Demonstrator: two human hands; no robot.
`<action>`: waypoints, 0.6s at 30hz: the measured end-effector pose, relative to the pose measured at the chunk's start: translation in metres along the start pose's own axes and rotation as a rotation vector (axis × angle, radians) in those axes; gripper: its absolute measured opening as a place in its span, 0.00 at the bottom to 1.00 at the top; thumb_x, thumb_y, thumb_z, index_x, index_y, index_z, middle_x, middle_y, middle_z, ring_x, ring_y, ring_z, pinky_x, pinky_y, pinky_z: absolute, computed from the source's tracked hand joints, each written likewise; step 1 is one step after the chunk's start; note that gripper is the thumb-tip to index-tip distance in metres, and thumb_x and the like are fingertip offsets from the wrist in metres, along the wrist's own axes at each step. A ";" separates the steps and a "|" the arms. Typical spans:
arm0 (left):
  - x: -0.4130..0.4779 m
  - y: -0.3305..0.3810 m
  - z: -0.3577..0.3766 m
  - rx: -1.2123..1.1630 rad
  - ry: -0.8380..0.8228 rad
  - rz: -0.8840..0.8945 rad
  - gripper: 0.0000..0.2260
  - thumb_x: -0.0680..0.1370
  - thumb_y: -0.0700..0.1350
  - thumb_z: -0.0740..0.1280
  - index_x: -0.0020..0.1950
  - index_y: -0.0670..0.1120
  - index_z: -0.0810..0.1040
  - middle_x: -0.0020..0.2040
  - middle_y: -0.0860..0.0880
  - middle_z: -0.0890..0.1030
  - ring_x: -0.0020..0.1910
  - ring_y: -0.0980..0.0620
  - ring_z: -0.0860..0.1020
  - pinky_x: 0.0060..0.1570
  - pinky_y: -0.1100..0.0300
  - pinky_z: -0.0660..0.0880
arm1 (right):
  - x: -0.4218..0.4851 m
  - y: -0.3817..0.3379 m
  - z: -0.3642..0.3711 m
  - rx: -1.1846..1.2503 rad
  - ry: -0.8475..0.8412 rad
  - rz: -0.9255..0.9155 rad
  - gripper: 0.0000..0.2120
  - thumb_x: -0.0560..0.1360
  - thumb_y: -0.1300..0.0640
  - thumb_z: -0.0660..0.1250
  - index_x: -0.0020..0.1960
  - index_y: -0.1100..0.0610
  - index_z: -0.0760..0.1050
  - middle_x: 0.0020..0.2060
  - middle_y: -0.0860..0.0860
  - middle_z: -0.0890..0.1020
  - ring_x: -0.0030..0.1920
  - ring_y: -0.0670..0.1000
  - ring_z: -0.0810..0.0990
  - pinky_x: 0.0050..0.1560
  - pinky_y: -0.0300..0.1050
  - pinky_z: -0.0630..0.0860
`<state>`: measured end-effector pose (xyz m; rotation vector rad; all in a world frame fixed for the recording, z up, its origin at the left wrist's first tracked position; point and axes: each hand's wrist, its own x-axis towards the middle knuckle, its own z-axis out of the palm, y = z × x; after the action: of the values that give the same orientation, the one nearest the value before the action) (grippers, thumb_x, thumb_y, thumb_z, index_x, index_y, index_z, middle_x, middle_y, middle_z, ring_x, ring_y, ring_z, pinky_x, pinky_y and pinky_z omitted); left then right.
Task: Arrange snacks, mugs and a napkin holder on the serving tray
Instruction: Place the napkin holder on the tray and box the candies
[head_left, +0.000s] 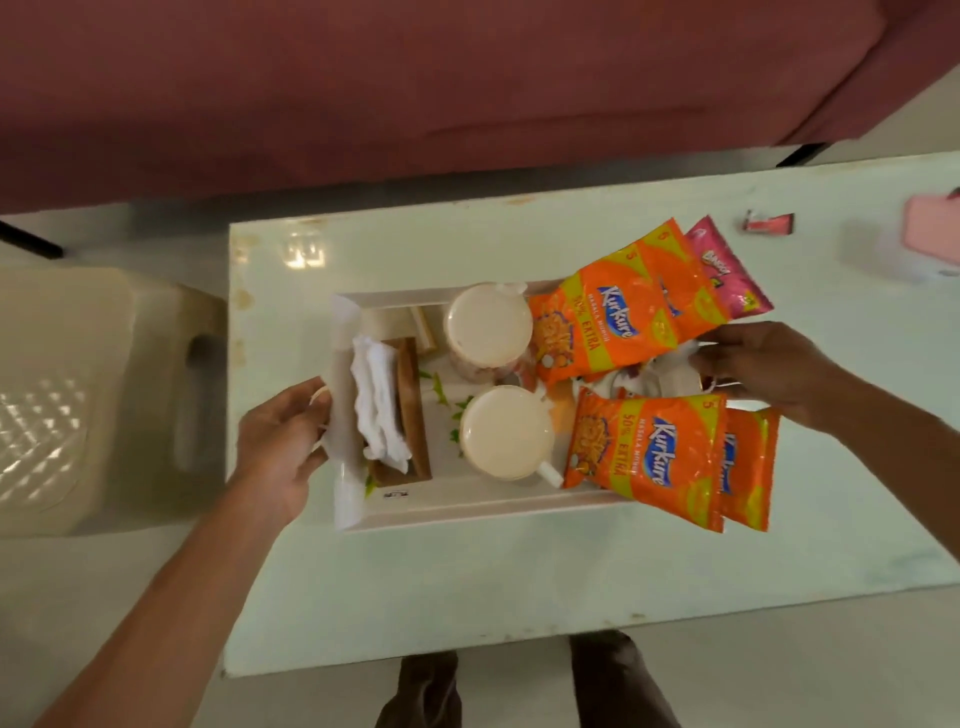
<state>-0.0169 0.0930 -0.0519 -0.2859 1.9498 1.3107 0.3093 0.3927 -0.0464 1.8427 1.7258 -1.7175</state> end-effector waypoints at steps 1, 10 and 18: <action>-0.004 -0.001 0.007 -0.007 -0.012 0.003 0.06 0.81 0.39 0.68 0.52 0.50 0.81 0.46 0.51 0.83 0.41 0.53 0.80 0.42 0.56 0.78 | -0.002 0.003 -0.008 -0.005 0.010 0.002 0.14 0.77 0.65 0.69 0.62 0.60 0.78 0.56 0.60 0.83 0.55 0.62 0.83 0.60 0.60 0.78; -0.033 -0.006 0.078 -0.022 -0.064 0.003 0.08 0.81 0.39 0.68 0.58 0.48 0.81 0.43 0.51 0.82 0.36 0.54 0.79 0.40 0.56 0.77 | 0.001 0.024 -0.080 -0.026 0.068 -0.010 0.16 0.78 0.64 0.68 0.66 0.60 0.76 0.58 0.59 0.82 0.56 0.61 0.82 0.60 0.60 0.79; -0.047 -0.017 0.136 -0.003 -0.052 -0.015 0.06 0.81 0.39 0.69 0.52 0.50 0.82 0.42 0.51 0.82 0.35 0.55 0.79 0.39 0.56 0.77 | 0.014 0.042 -0.131 -0.034 0.108 0.021 0.12 0.78 0.63 0.69 0.61 0.60 0.78 0.57 0.60 0.81 0.55 0.62 0.82 0.53 0.54 0.80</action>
<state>0.0876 0.1927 -0.0570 -0.2649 1.8988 1.2995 0.4185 0.4769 -0.0332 1.9655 1.7546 -1.5992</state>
